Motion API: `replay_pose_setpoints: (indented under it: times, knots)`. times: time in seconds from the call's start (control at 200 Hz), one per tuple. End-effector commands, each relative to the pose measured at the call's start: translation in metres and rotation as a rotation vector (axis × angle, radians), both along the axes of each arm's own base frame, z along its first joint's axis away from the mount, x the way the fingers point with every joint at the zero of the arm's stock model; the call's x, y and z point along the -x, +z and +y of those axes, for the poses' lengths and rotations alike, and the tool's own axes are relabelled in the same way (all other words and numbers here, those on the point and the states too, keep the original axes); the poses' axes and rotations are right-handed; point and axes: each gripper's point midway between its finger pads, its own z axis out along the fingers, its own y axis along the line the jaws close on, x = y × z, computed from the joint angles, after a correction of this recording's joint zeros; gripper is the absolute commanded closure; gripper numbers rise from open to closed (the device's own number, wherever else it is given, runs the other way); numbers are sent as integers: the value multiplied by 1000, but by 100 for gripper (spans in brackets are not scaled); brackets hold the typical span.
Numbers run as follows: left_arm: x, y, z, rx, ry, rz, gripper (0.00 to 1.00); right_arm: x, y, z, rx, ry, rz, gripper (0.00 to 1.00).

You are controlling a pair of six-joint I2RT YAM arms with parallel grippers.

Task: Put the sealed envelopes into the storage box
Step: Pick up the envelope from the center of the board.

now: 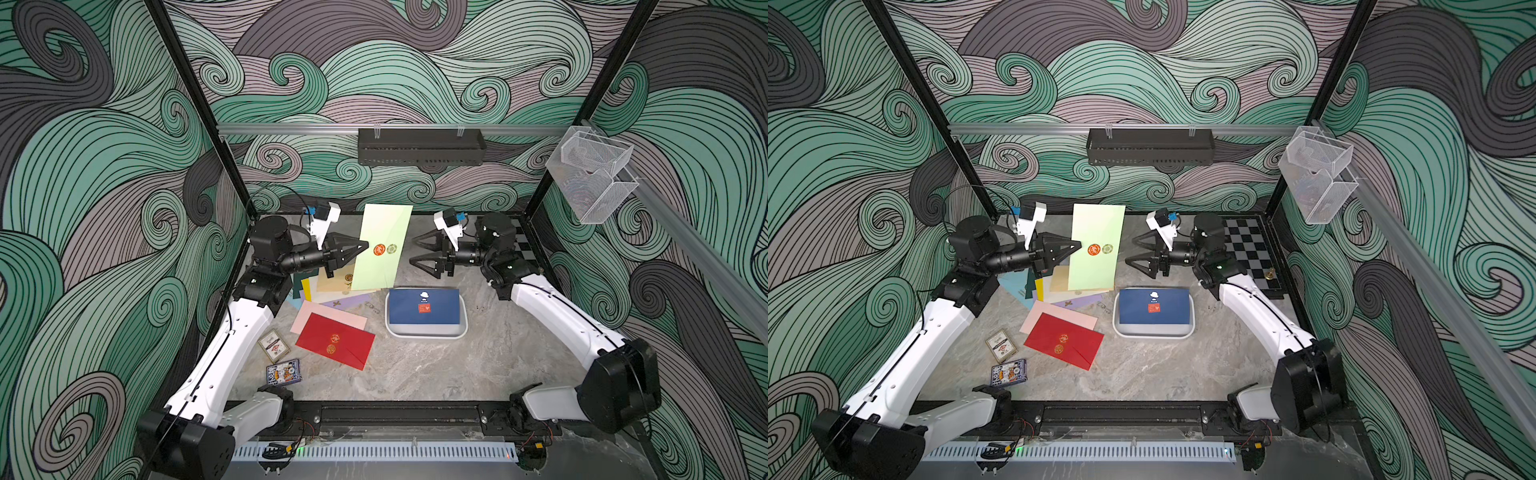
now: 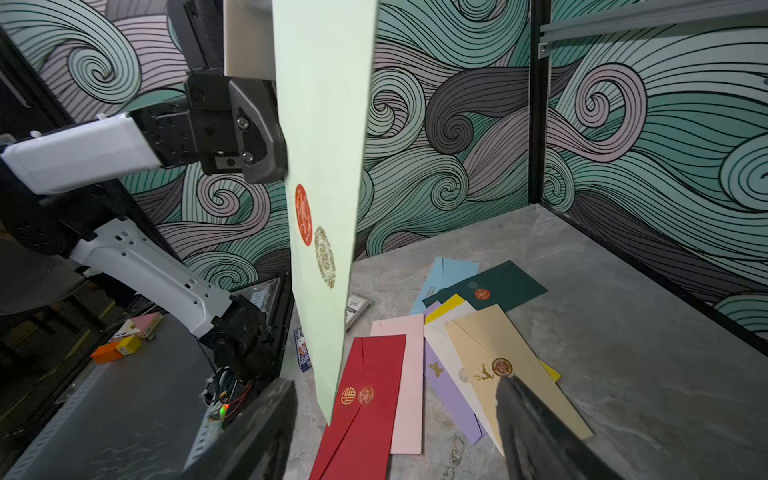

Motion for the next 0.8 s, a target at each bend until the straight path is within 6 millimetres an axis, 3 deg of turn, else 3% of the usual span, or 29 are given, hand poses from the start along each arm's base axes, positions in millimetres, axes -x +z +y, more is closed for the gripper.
replay_pose_setpoints:
  times: [0.0, 0.17, 0.44, 0.53, 0.625, 0.725, 0.771, 0.796]
  knots:
    - [8, 13, -2, 63, -60, -1, 100, 19, 27, 10, -75, 121, -10, 28]
    - [7, 9, -2, 62, -60, 10, 100, 27, 36, 15, -110, 157, -13, 32]
    - [5, 9, -3, 68, -64, 13, 100, 29, 37, 28, -115, 190, 35, 47]
    - [5, 9, -3, 67, -68, 21, 100, 28, 42, 30, -122, 191, 37, 56]
    - [4, 5, -3, 61, -66, 33, 100, 25, 49, 32, -130, 192, 46, 76]
    - [4, -1, -3, 50, -57, 40, 100, 22, 55, 33, -141, 187, 48, 88]
    - [2, -4, -2, 42, -41, 49, 100, 22, 55, 33, -134, 192, 48, 99]
    - [1, -6, -1, 39, -26, 53, 92, 23, 53, 33, -125, 200, 49, 100]
